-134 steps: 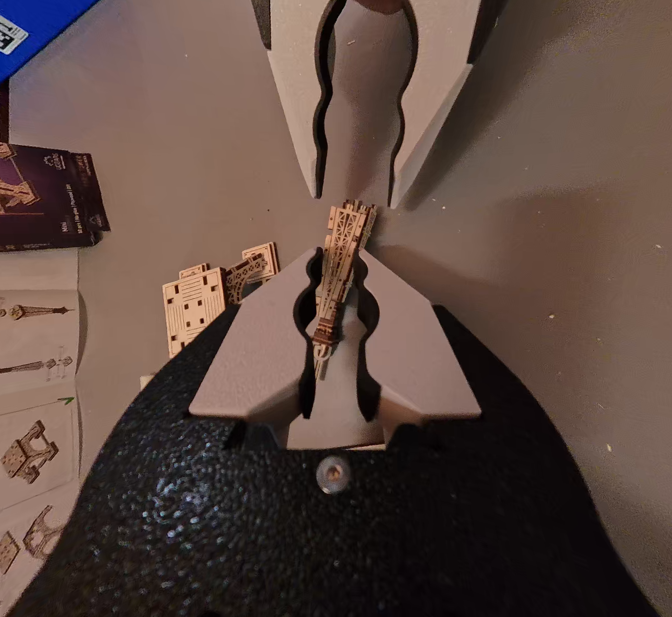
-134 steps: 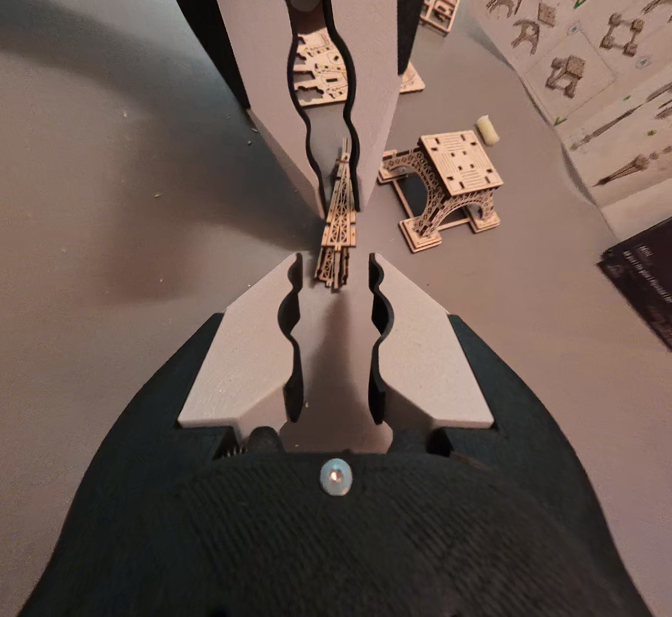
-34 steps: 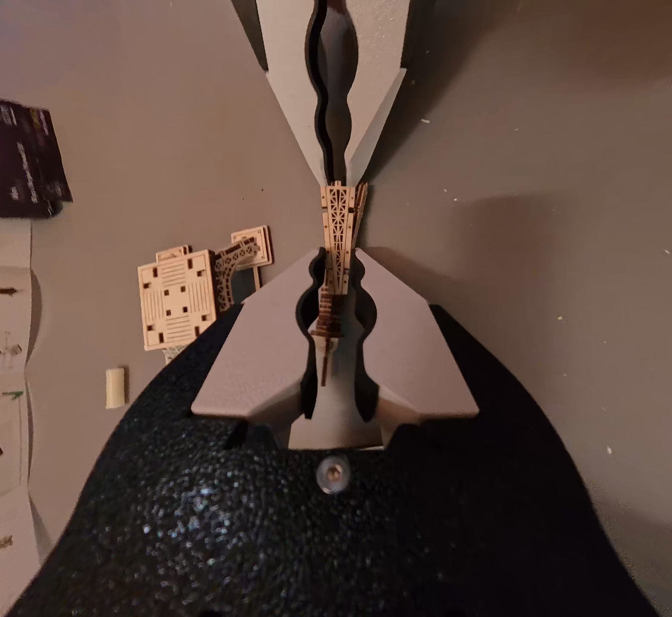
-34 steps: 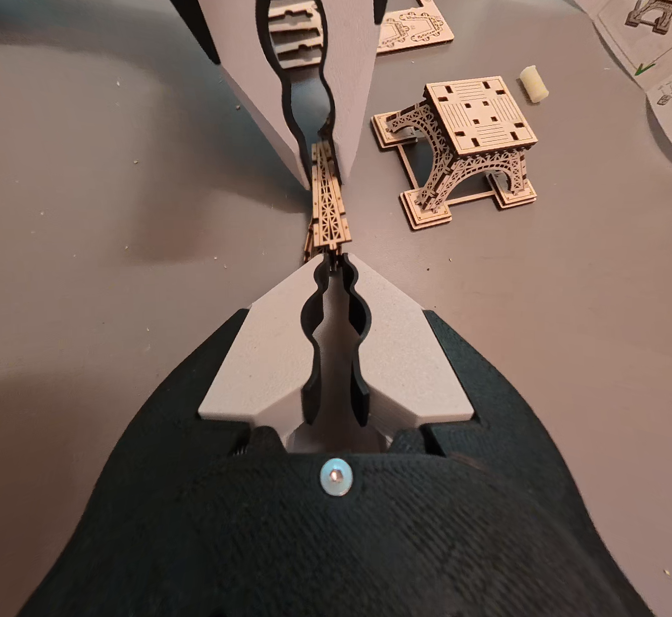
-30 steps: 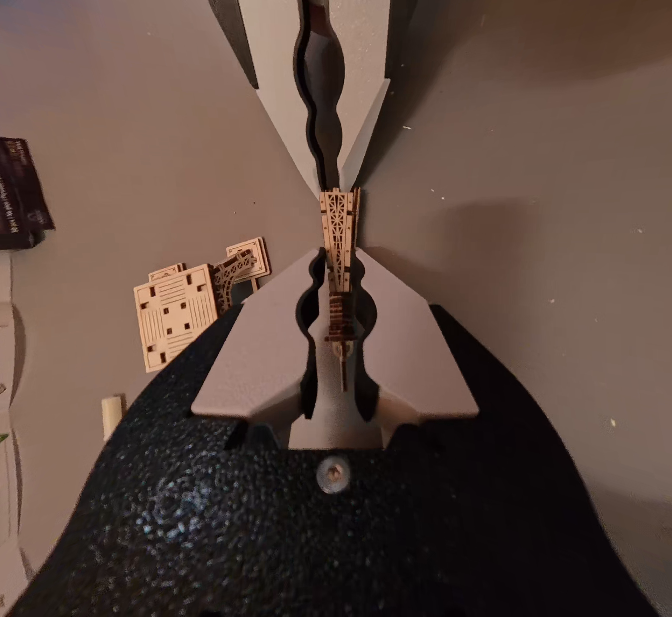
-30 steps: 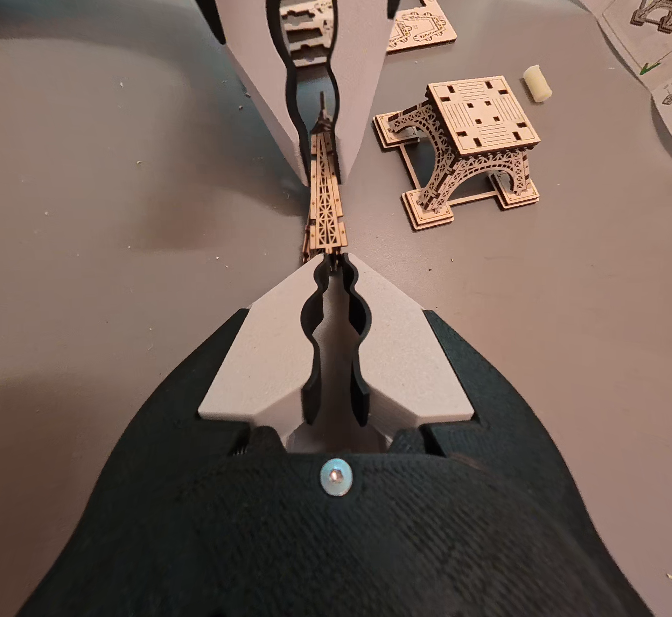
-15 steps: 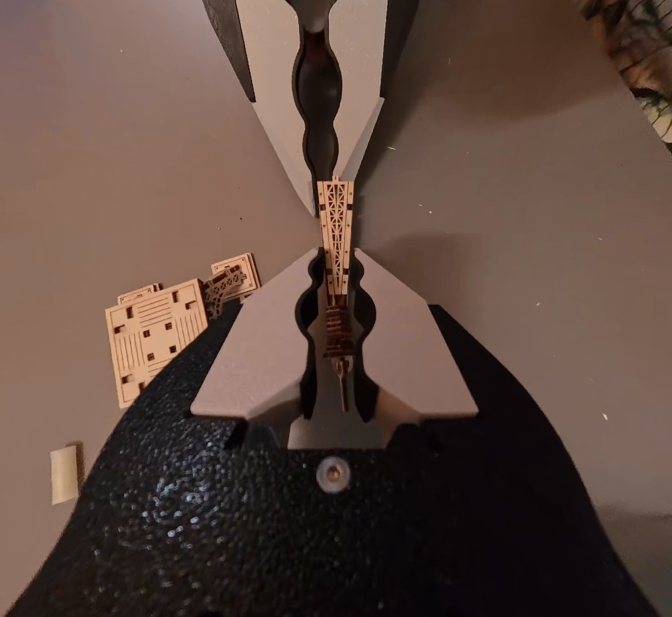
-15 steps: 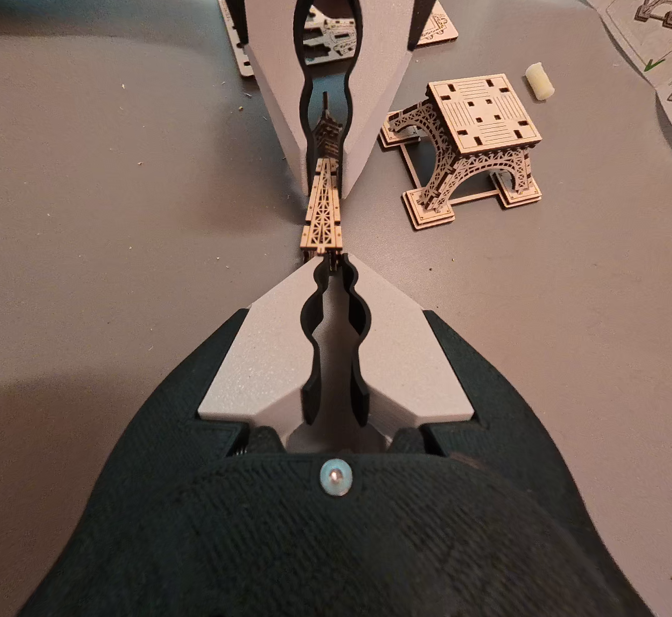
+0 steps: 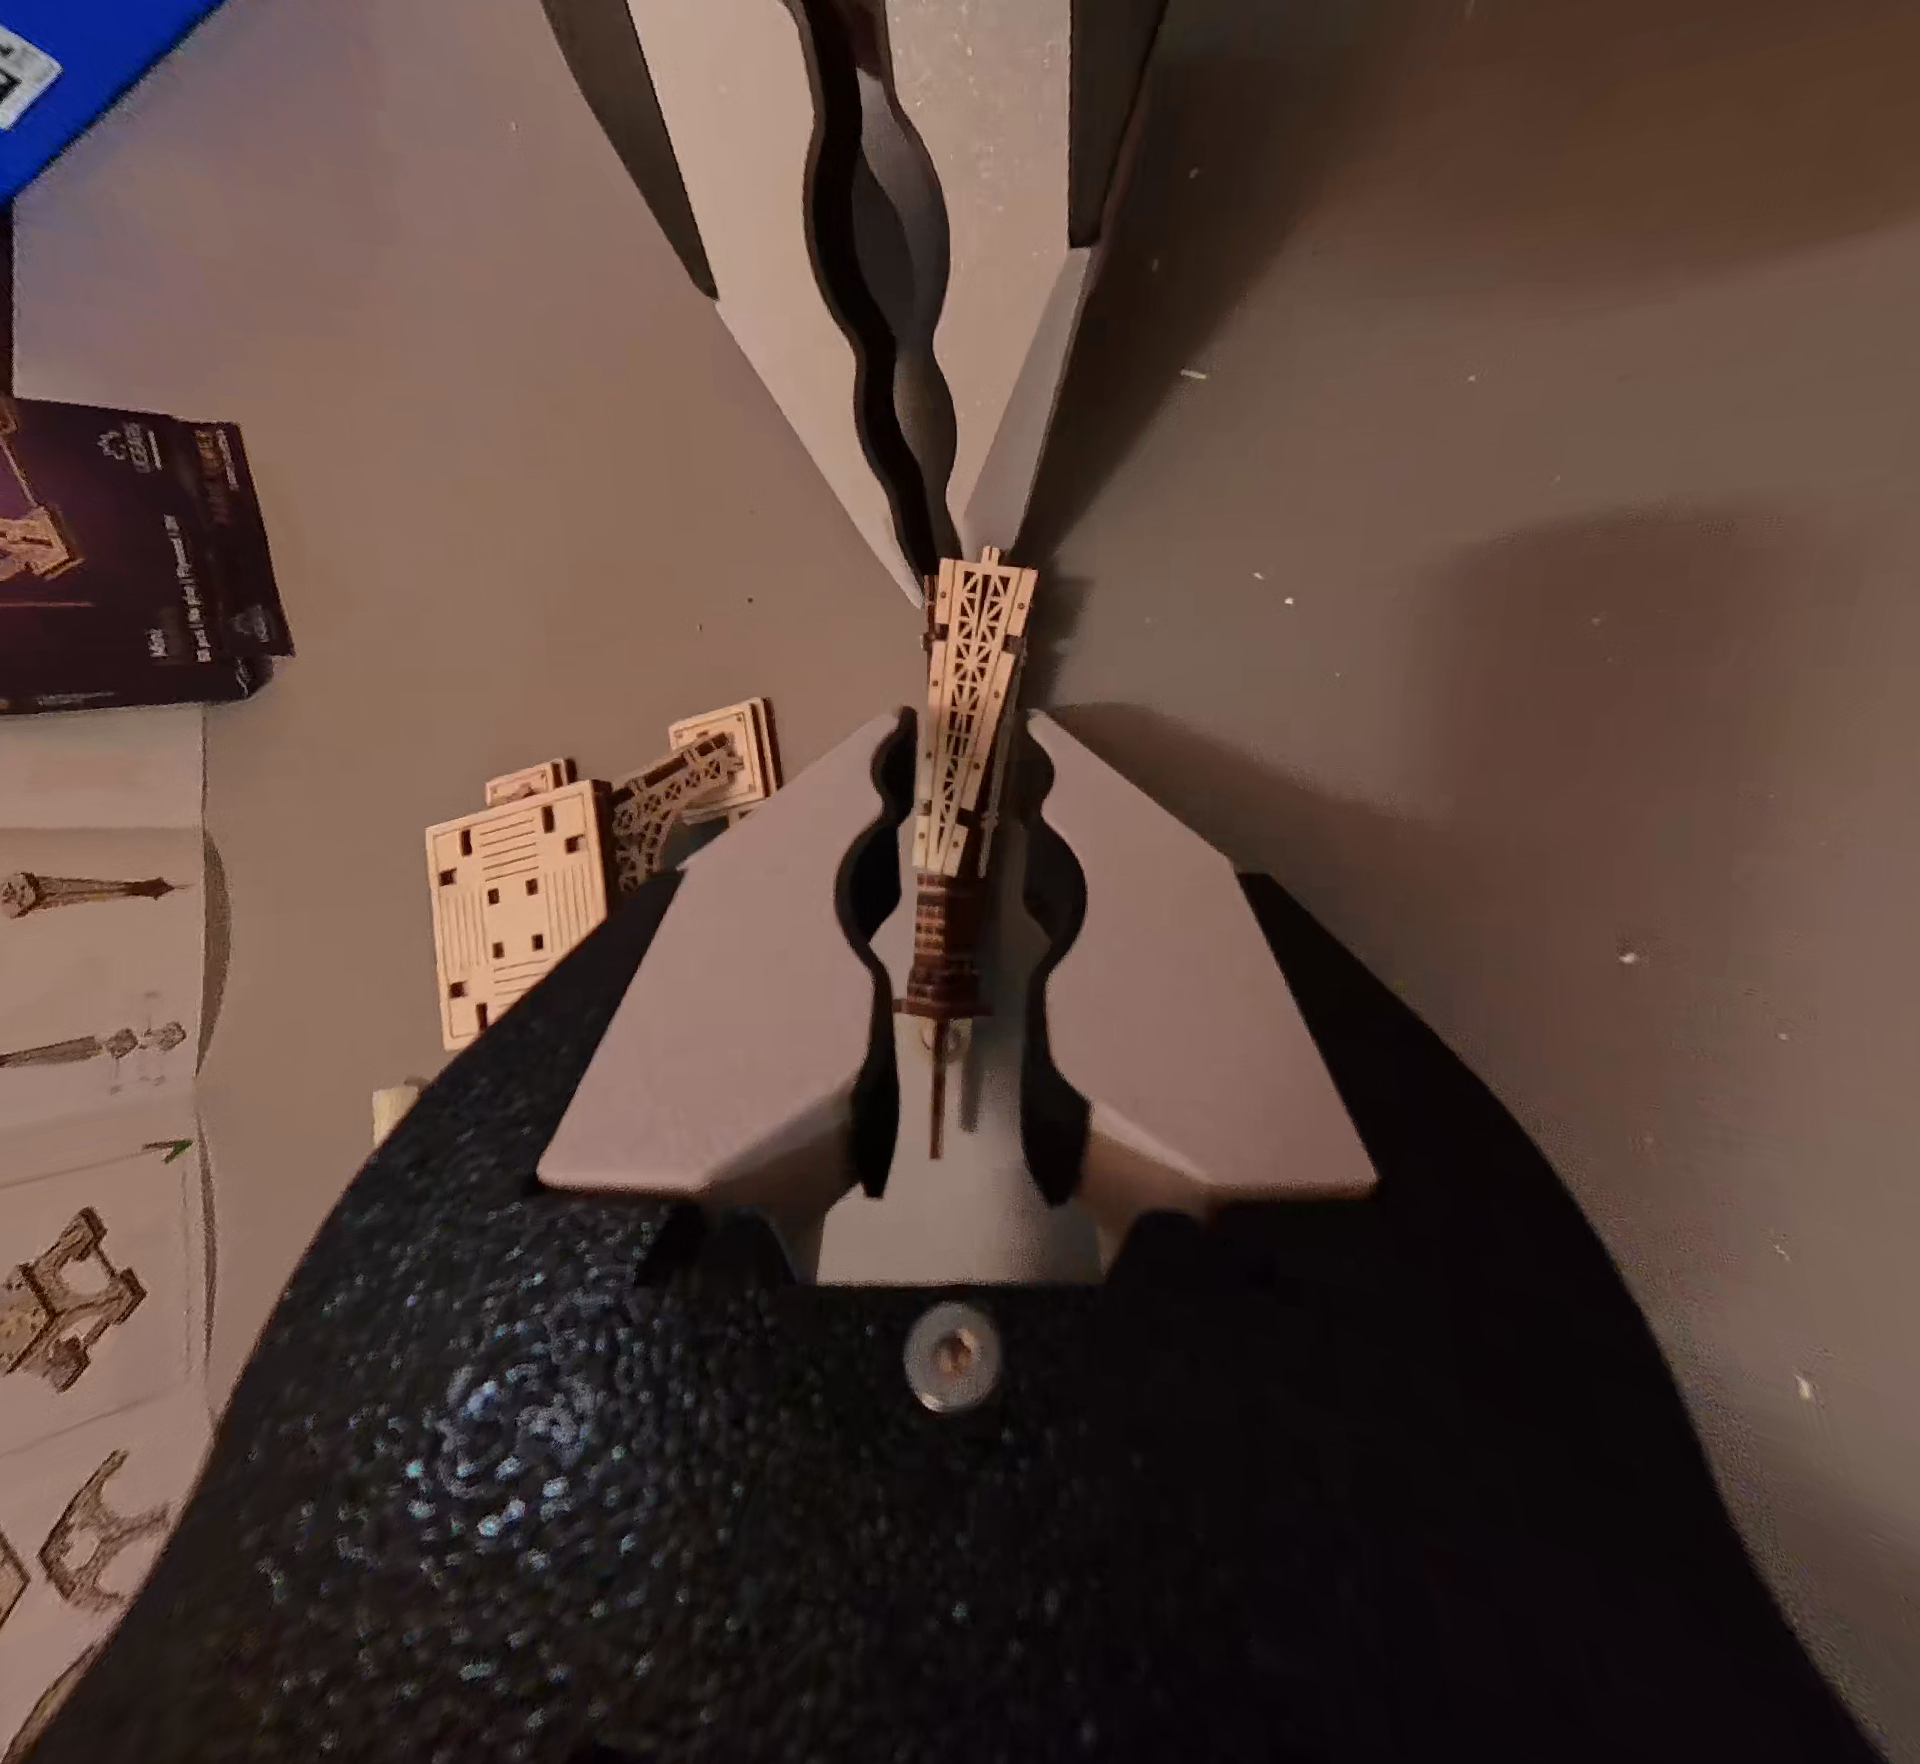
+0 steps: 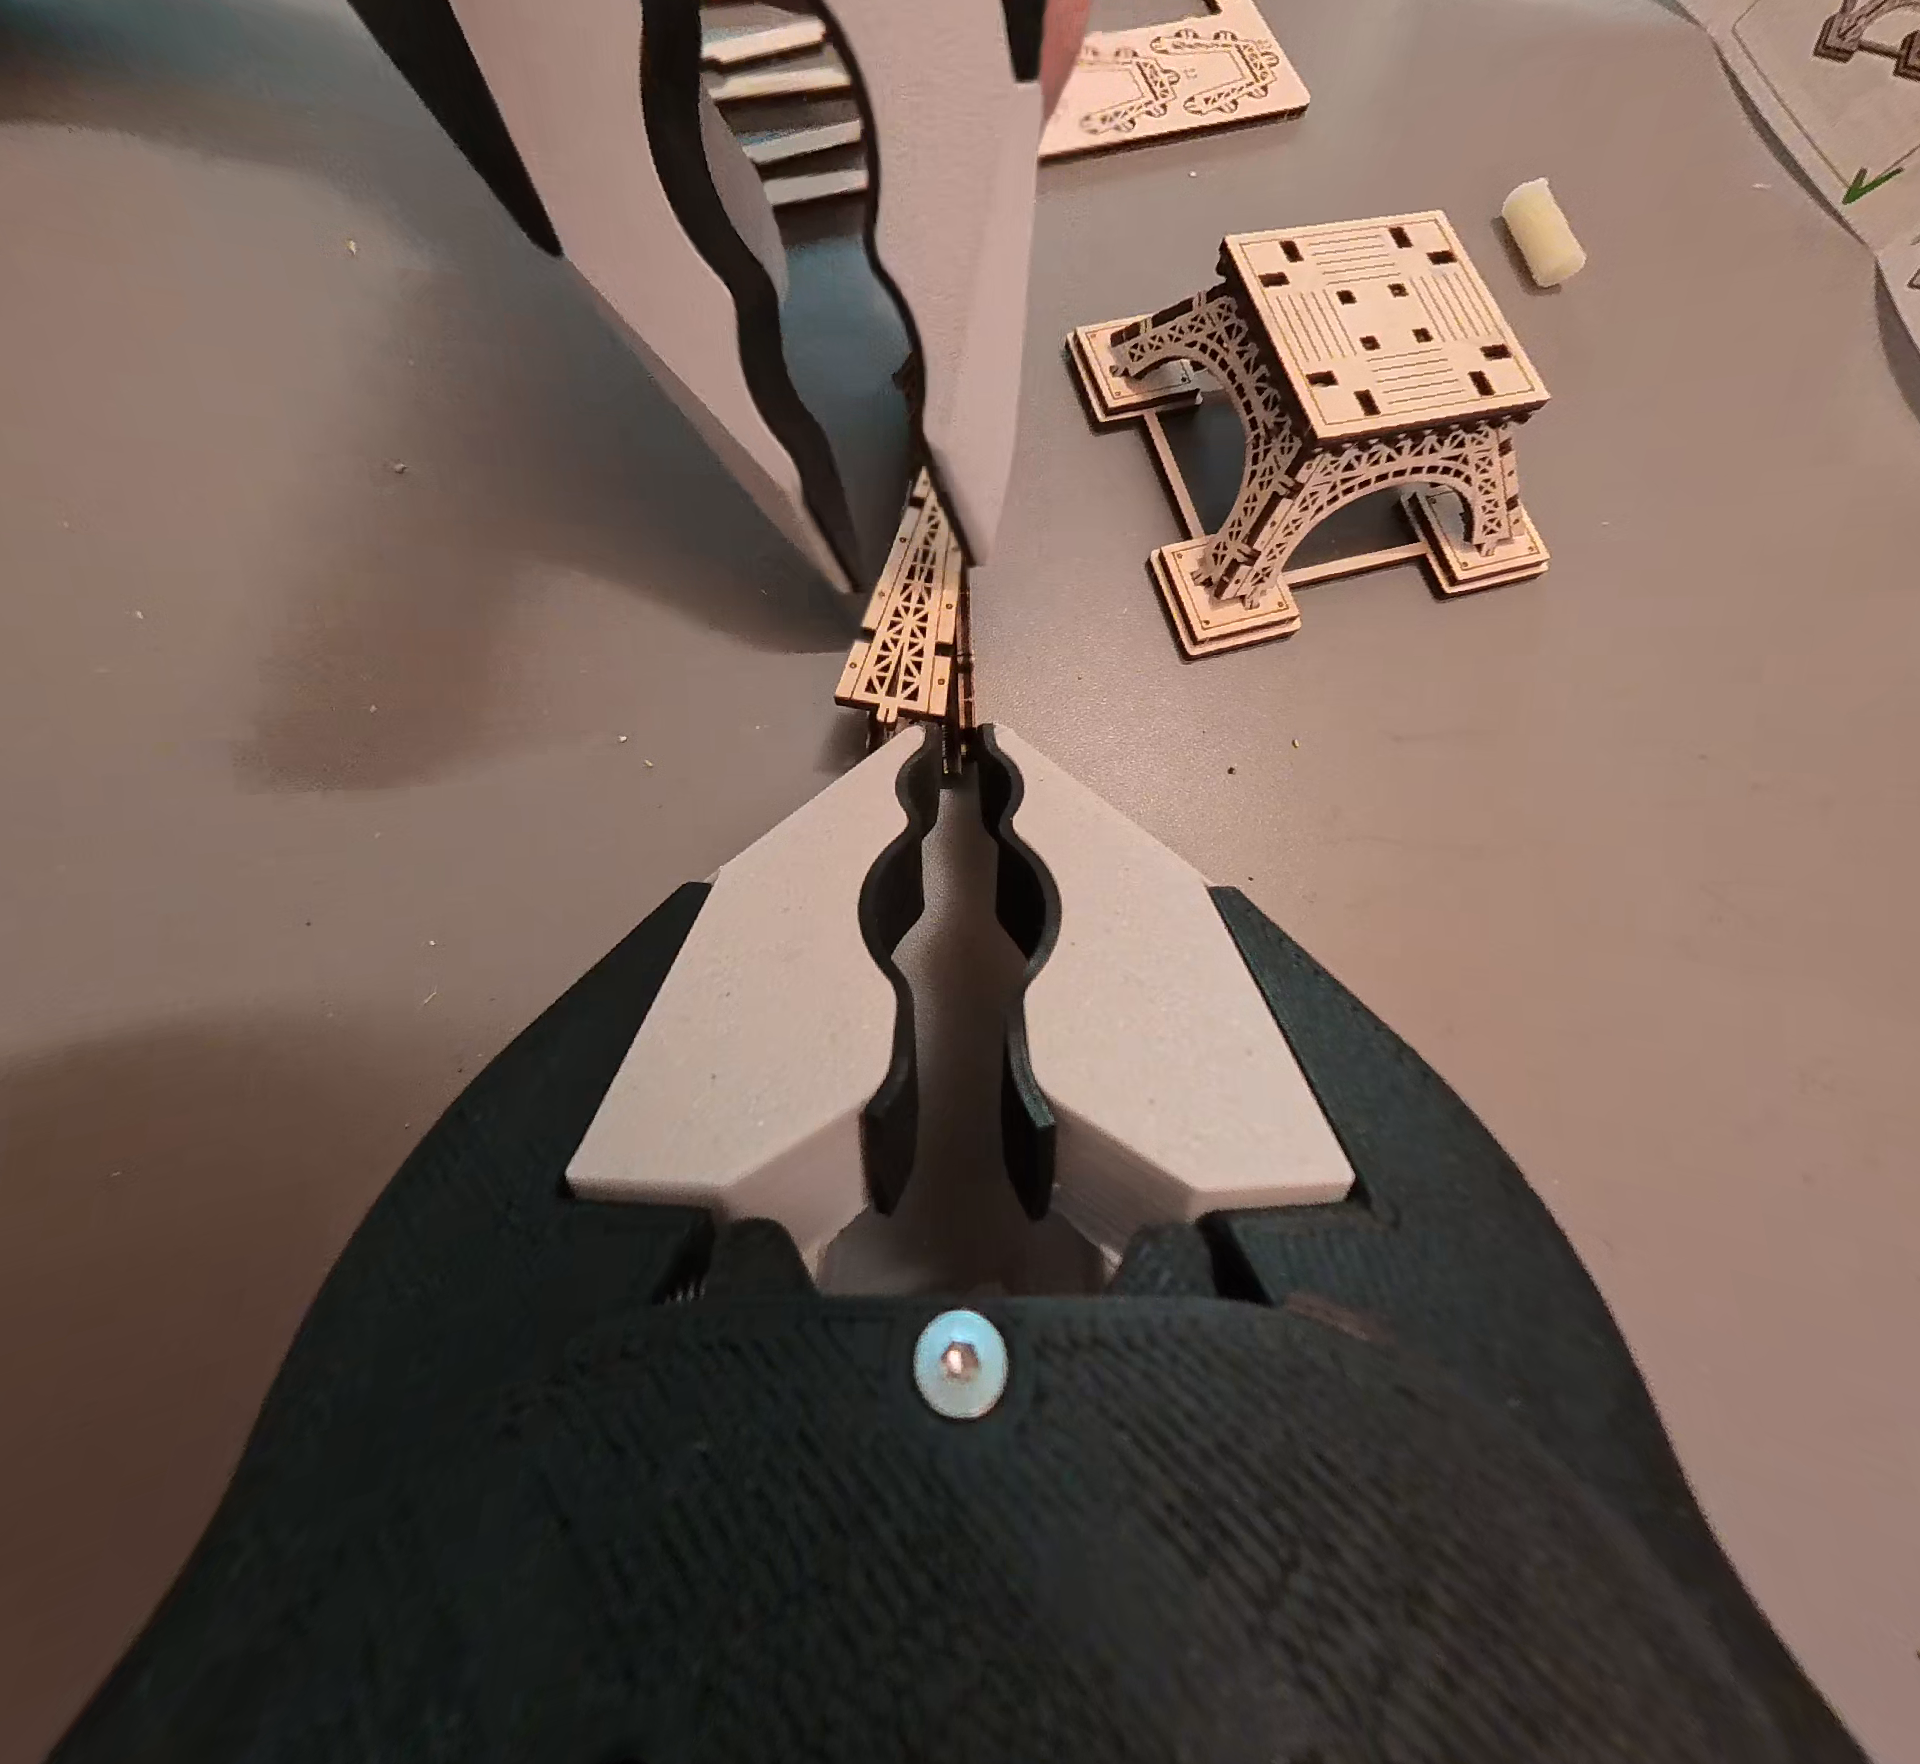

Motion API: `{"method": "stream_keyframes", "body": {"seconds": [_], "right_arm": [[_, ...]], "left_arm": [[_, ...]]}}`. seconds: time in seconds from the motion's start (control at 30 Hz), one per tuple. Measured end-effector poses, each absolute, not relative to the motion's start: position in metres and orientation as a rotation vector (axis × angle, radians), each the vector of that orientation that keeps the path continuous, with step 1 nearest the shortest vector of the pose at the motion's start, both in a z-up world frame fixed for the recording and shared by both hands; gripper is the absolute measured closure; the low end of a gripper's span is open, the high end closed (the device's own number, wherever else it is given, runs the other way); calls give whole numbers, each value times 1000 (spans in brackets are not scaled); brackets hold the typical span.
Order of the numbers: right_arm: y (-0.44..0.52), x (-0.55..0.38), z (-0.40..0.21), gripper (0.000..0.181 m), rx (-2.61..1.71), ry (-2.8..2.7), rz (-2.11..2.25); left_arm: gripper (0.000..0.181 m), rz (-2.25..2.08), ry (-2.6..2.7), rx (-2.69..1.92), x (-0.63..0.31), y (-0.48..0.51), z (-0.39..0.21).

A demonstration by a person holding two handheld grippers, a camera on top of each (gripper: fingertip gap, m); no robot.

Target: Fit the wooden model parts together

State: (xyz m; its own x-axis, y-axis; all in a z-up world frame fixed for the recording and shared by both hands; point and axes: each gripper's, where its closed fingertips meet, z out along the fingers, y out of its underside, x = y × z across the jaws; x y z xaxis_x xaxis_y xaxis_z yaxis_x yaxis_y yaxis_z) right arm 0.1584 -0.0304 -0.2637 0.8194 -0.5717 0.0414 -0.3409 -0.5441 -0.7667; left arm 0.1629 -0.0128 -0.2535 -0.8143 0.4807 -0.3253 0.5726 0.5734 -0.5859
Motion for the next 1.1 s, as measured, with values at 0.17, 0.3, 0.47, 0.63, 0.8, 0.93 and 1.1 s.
{"method": "stream_keyframes", "body": {"seconds": [0.17, 0.3, 0.47, 0.63, 0.8, 0.93, 1.1], "right_arm": [[-31, 159, -264, 177, -2195, 664, -373], [-31, 159, -264, 177, -2194, 667, -367], [-31, 159, -264, 177, -2194, 667, -368], [-31, 159, -264, 177, -2193, 669, -362], [-31, 158, -264, 177, -2185, 682, -330], [-31, 159, -264, 177, -2180, 692, -307], [-31, 158, -264, 177, -2175, 700, -286]], "left_arm": [[173, -1035, 2658, 849, 162, -12, -255], [180, -1030, 2661, 821, 165, -13, -247], [180, -1019, 2731, 774, 172, -16, -240], [180, -984, 2901, 745, 175, -14, -238], [181, -1053, 3096, 814, 167, -17, -230], [180, -974, 3148, 855, 166, -17, -236], [181, -855, 3125, 919, 166, -15, -243]]}}
